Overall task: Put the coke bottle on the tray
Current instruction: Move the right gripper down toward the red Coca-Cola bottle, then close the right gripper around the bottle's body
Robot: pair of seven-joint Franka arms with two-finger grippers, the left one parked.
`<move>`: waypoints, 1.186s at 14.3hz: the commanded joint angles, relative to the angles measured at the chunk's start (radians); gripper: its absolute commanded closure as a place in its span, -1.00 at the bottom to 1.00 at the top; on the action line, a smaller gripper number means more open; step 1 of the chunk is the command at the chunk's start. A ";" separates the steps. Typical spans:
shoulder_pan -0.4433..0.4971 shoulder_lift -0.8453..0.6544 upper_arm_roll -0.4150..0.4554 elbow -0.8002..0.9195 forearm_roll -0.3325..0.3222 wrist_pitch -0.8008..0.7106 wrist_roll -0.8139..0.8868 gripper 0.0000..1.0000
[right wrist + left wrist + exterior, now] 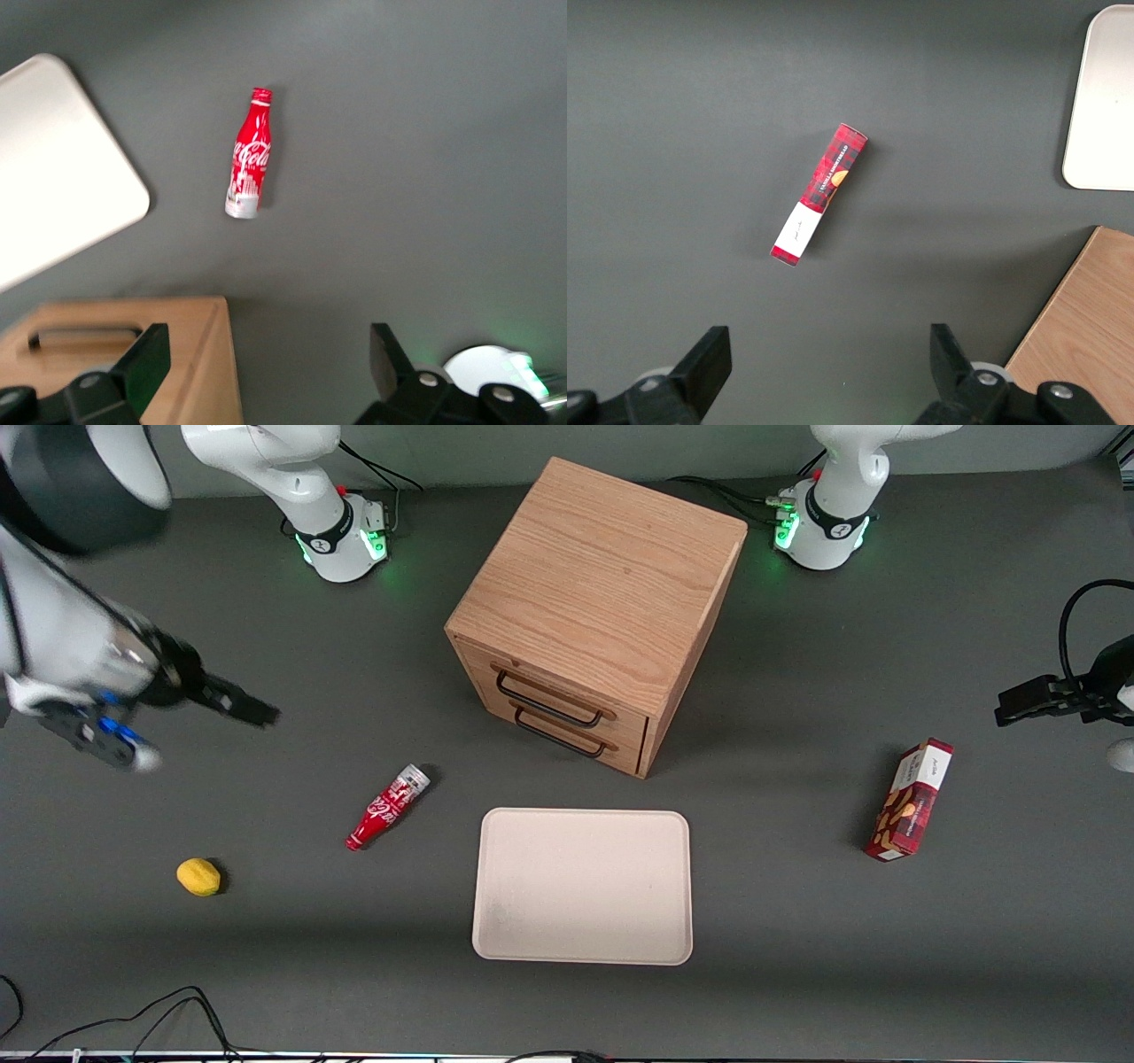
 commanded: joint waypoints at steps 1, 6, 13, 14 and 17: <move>0.003 0.113 0.038 -0.125 0.018 0.197 0.214 -1.00; 0.017 0.229 0.057 -0.337 -0.060 0.548 0.282 -1.00; 0.017 0.330 0.057 -0.405 -0.118 0.781 0.284 -1.00; 0.017 0.339 0.057 -0.406 -0.118 0.797 0.282 -1.00; 0.017 0.364 0.057 -0.409 -0.118 0.830 0.282 0.20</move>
